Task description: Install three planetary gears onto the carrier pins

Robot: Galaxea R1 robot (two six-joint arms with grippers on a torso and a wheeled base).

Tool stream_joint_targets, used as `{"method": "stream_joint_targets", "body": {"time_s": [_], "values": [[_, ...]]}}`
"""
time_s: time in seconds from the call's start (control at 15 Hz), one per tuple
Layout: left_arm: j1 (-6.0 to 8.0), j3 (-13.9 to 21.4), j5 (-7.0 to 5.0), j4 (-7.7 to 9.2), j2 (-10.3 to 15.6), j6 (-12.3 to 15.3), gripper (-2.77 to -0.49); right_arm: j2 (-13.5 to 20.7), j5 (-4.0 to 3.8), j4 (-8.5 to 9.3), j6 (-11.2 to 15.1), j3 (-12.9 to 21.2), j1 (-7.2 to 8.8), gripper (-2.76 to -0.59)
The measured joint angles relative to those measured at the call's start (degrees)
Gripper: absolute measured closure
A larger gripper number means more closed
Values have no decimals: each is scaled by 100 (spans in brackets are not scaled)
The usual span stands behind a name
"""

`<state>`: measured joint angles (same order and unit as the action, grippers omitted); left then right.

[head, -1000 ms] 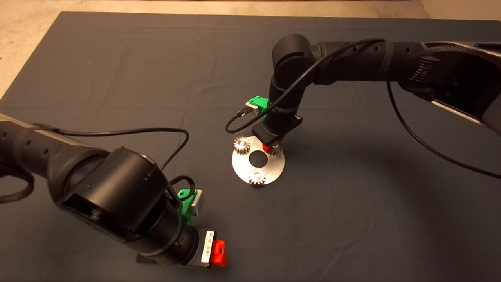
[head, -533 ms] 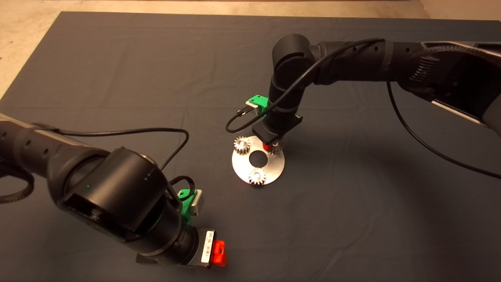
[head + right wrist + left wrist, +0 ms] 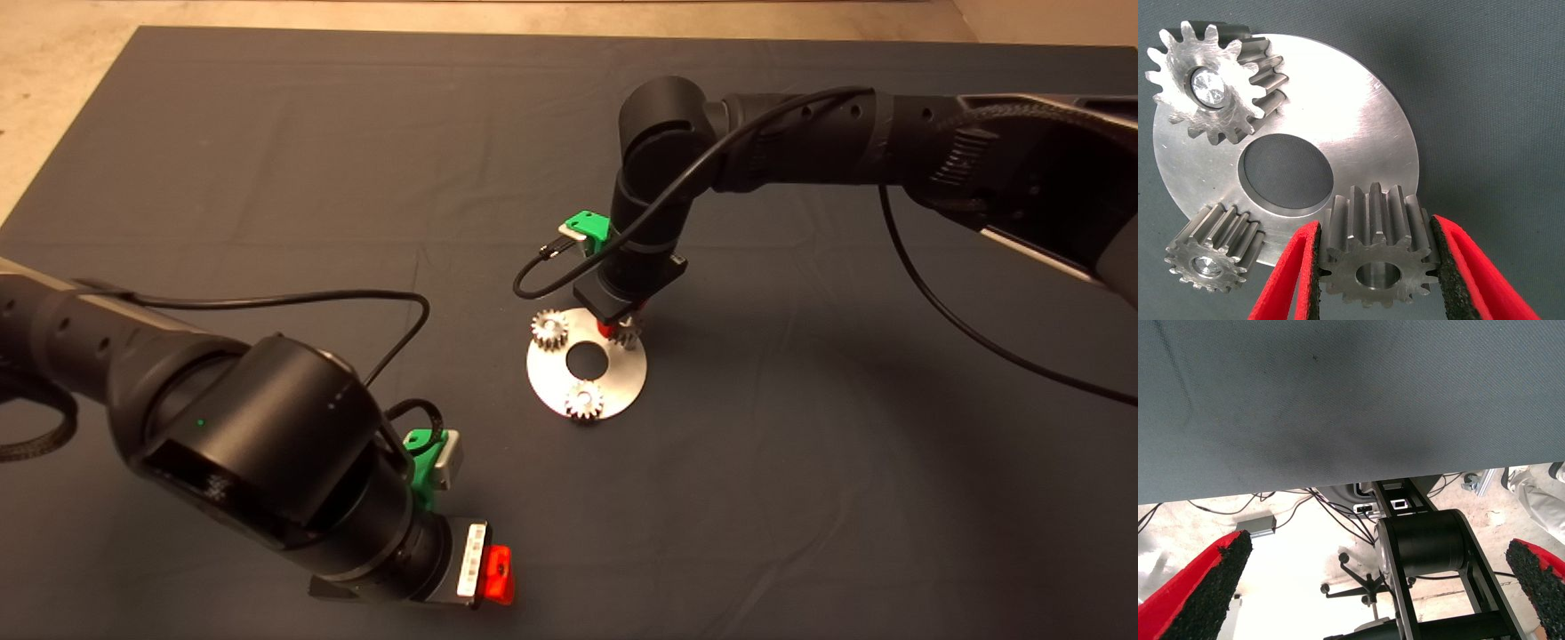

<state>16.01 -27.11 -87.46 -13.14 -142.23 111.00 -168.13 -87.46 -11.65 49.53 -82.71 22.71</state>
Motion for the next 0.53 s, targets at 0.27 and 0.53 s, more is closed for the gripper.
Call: {"method": "stream_joint_targets", "body": {"time_s": [0.27,0.53], "values": [[0,0,0,1,0,0,-276,27,-6,-24,-2,-2,0,-97],[0,0,0,1,1,0,-276,35,-5,-33,-2,-2,-2,-97]]}}
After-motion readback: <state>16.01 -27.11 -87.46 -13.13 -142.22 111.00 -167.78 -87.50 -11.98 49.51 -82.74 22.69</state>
